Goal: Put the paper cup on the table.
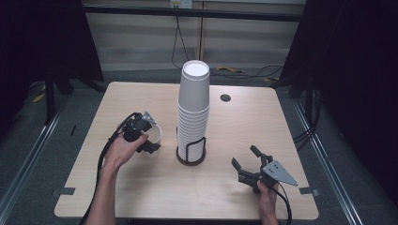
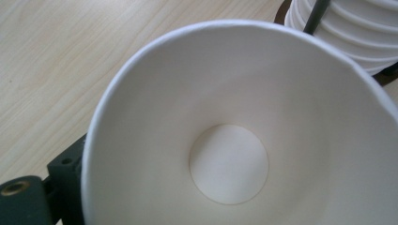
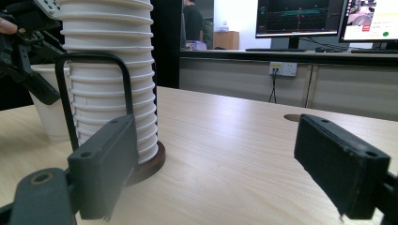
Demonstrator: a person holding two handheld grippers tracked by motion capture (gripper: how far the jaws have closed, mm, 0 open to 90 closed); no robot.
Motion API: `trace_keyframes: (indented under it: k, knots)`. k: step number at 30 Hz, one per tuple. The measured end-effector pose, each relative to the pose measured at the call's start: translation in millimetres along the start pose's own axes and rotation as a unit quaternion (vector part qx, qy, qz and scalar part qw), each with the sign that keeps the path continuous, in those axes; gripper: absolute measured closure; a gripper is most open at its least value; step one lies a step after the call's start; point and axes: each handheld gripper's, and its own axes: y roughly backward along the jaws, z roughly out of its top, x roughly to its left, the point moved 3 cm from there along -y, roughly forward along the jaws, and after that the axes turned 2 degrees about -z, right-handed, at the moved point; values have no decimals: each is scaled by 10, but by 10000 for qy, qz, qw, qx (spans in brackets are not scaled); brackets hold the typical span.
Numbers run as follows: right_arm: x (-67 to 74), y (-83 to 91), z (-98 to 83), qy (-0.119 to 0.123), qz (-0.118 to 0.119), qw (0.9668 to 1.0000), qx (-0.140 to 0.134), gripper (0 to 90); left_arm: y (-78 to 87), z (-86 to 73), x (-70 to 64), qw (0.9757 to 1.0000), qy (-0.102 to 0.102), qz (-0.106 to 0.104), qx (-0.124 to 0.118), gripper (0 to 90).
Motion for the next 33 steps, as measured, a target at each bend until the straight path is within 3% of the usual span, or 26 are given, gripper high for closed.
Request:
trace_keyframes:
  k: [6,8,10,13,16,18,21,23,25,31,33]
  knots:
    - [-1,-1,0,5,3,10000,-6,140,-5,-54,-3,9995,180,-65,-250,61]
    - [-1,-1,0,8,4,10000,-7,140,-18,-81,-12,9991,220,-171,-321,80]
    - [-1,0,0,6,4,10000,-6,140,-32,-114,-15,9981,348,-139,-494,77]
    - [-1,-1,0,4,8,10000,-13,140,-47,-171,-8,9977,349,-154,-565,66]
    - [-1,0,0,5,9,10000,-7,140,-70,-241,-3,9963,485,-243,-663,80]
    - [-1,0,0,7,12,10000,-7,140,-72,-279,6,9957,487,-182,-770,146]
    - [-1,-1,0,6,12,10000,-8,140,-96,-318,-24,9935,548,-210,-973,148]
    - [0,0,0,-3,15,10000,-6,140,-117,-329,-56,9932,586,-211,-981,150]
    - [-1,-1,0,7,18,10000,-13,140,-138,-348,-69,9911,675,-231,-1120,152]
    - [-1,0,0,7,25,10000,-13,140,-196,-449,-91,9909,719,-296,-1102,152]
    - [0,0,0,7,27,10000,-14,139,-212,-487,-93,9897,849,-334,-1100,155]
